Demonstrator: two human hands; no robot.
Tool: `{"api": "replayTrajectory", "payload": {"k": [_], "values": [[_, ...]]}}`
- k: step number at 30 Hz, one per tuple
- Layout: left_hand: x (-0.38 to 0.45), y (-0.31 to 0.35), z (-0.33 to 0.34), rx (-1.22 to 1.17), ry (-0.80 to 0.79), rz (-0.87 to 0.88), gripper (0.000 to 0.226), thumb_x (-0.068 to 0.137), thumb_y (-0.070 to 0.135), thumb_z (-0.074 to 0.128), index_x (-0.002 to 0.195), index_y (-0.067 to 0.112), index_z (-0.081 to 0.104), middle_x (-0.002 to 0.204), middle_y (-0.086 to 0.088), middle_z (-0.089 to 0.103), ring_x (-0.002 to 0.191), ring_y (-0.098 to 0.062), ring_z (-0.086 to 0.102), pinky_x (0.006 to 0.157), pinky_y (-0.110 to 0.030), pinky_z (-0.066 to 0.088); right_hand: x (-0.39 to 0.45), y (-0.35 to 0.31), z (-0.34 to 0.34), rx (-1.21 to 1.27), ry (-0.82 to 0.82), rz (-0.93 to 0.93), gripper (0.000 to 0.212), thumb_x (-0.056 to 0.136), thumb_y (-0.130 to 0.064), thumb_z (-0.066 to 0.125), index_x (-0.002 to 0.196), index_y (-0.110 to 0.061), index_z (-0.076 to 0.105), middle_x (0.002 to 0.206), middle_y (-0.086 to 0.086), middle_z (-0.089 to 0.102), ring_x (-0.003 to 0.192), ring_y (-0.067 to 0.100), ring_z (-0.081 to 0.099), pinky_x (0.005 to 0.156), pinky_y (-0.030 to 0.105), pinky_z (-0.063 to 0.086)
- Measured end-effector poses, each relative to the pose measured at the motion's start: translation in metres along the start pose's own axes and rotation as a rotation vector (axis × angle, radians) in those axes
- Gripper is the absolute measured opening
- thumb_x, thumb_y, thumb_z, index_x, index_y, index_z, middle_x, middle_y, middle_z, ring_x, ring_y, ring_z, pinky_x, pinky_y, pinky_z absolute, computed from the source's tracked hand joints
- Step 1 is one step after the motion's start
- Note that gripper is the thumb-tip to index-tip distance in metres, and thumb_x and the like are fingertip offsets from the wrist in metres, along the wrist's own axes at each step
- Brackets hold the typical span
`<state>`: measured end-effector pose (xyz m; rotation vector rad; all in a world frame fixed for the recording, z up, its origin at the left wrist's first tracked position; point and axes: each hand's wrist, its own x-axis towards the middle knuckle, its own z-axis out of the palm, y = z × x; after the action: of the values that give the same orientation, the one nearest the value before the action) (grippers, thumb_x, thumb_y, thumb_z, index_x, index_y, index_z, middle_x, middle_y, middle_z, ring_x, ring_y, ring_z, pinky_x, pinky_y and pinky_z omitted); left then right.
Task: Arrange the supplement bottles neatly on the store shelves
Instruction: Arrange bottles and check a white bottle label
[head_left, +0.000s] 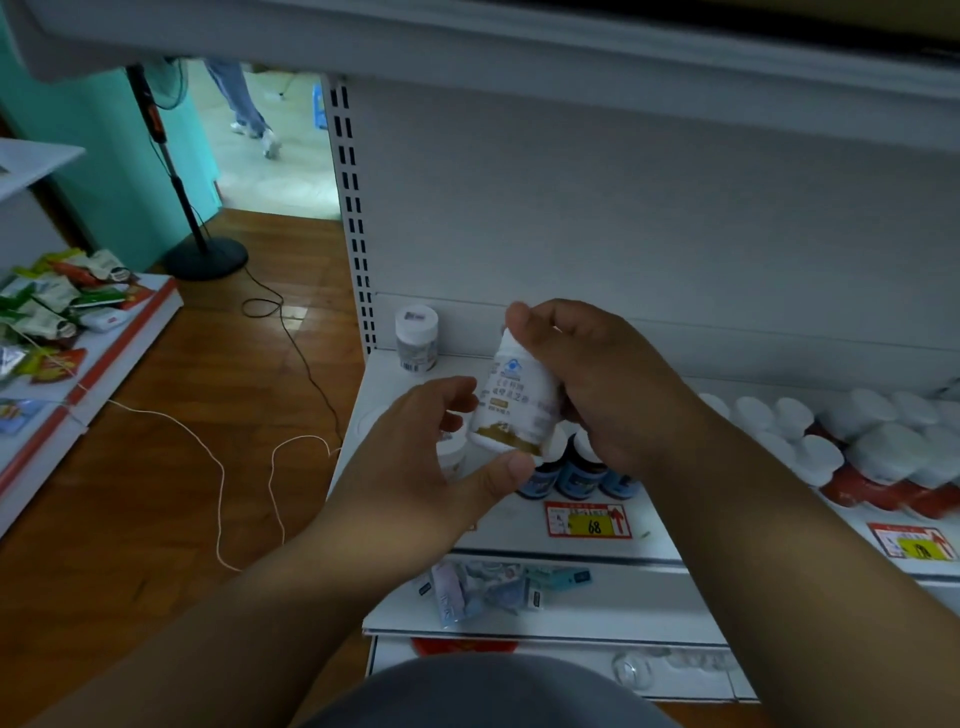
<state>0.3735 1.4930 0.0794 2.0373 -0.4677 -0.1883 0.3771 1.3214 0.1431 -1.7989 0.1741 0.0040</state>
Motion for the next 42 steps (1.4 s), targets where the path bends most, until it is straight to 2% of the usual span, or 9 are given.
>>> {"api": "replayTrajectory", "payload": {"k": [4, 8, 13, 16, 19, 23, 29, 35, 42], "values": [[0.0, -0.006, -0.007, 0.048, 0.03, 0.018, 0.089, 0.059, 0.086, 0.046, 0.135, 0.038, 0.038, 0.119, 0.03, 0.05, 0.109, 0.014, 0.046, 0.086, -0.021, 0.047, 0.005, -0.004, -0.007, -0.003, -0.065, 0.012, 0.046, 0.068, -0.049, 0.07, 0.092, -0.01, 0.063, 0.071, -0.001, 0.07, 0.063, 0.014, 0.07, 0.055, 0.03, 0.054], [0.0, -0.01, -0.01, 0.119, 0.054, 0.062, 0.089, 0.059, 0.089, 0.044, 0.134, 0.041, 0.036, 0.111, 0.041, 0.039, 0.104, 0.028, 0.036, 0.074, -0.009, 0.033, 0.013, -0.007, -0.004, -0.288, 0.005, -0.014, 0.061, 0.068, -0.065, 0.068, 0.091, -0.009, 0.06, 0.071, 0.001, 0.071, 0.06, 0.016, 0.071, 0.053, 0.037, 0.06], [0.008, -0.016, -0.012, 0.333, 0.027, 0.081, 0.101, 0.056, 0.086, 0.043, 0.142, 0.032, 0.031, 0.127, 0.025, 0.035, 0.119, 0.003, 0.034, 0.095, -0.022, 0.031, 0.026, -0.003, 0.003, -0.54, 0.076, -0.016, 0.06, 0.078, -0.073, 0.051, 0.088, -0.015, 0.057, 0.073, -0.001, 0.069, 0.055, 0.013, 0.068, 0.052, 0.03, 0.058], [0.021, -0.028, -0.013, 0.597, 0.042, 0.142, 0.108, 0.057, 0.09, 0.034, 0.143, 0.025, 0.03, 0.144, 0.009, 0.038, 0.132, -0.011, 0.034, 0.107, -0.03, 0.031, 0.036, 0.007, 0.007, -0.599, 0.068, -0.036, 0.047, 0.086, -0.065, 0.049, 0.089, -0.019, 0.055, 0.082, -0.003, 0.065, 0.066, 0.013, 0.064, 0.051, 0.026, 0.052], [0.031, -0.048, -0.011, 0.802, 0.018, 0.199, 0.098, 0.07, 0.085, 0.035, 0.143, 0.02, 0.033, 0.146, 0.001, 0.04, 0.135, -0.018, 0.034, 0.111, -0.033, 0.026, 0.047, 0.015, 0.012, -0.589, 0.045, -0.05, 0.032, 0.09, -0.056, 0.052, 0.093, -0.024, 0.054, 0.091, -0.005, 0.062, 0.074, 0.012, 0.064, 0.055, 0.027, 0.053], [0.037, -0.072, 0.0, 0.905, -0.035, 0.241, 0.085, 0.081, 0.077, 0.032, 0.138, 0.014, 0.042, 0.14, -0.006, 0.049, 0.131, -0.024, 0.042, 0.112, -0.04, 0.028, 0.062, 0.022, 0.014, -0.611, 0.032, -0.095, 0.022, 0.092, -0.045, 0.056, 0.099, -0.024, 0.055, 0.098, -0.005, 0.061, 0.084, 0.014, 0.063, 0.071, 0.038, 0.059], [0.039, -0.086, 0.009, 0.975, -0.011, 0.262, 0.062, 0.092, 0.056, 0.037, 0.136, 0.013, 0.045, 0.125, -0.006, 0.058, 0.121, -0.027, 0.049, 0.11, -0.046, 0.031, 0.072, 0.033, 0.014, -0.808, -0.098, -0.138, 0.02, 0.091, -0.024, 0.057, 0.11, -0.018, 0.058, 0.097, 0.0, 0.059, 0.09, 0.016, 0.058, 0.072, 0.025, 0.048], [0.044, -0.088, 0.005, 1.01, -0.024, 0.235, 0.062, 0.09, 0.053, 0.03, 0.133, 0.012, 0.046, 0.117, -0.006, 0.06, 0.111, -0.027, 0.052, 0.097, -0.053, 0.04, 0.079, 0.038, 0.007, -0.931, -0.141, -0.164, 0.024, 0.082, -0.023, 0.065, 0.105, -0.02, 0.058, 0.08, -0.007, 0.051, 0.074, 0.01, 0.049, 0.058, 0.023, 0.034], [0.049, -0.091, -0.009, 1.043, -0.043, 0.237, 0.064, 0.089, 0.054, 0.025, 0.132, 0.012, 0.046, 0.115, -0.005, 0.06, 0.108, -0.027, 0.051, 0.088, -0.047, 0.042, 0.075, 0.062, 0.03, -1.037, -0.315, -0.137, 0.043, 0.073, -0.028, 0.074, 0.112, -0.023, 0.056, 0.104, 0.0, 0.053, 0.089, 0.016, 0.054, 0.07, 0.029, 0.045]]}}
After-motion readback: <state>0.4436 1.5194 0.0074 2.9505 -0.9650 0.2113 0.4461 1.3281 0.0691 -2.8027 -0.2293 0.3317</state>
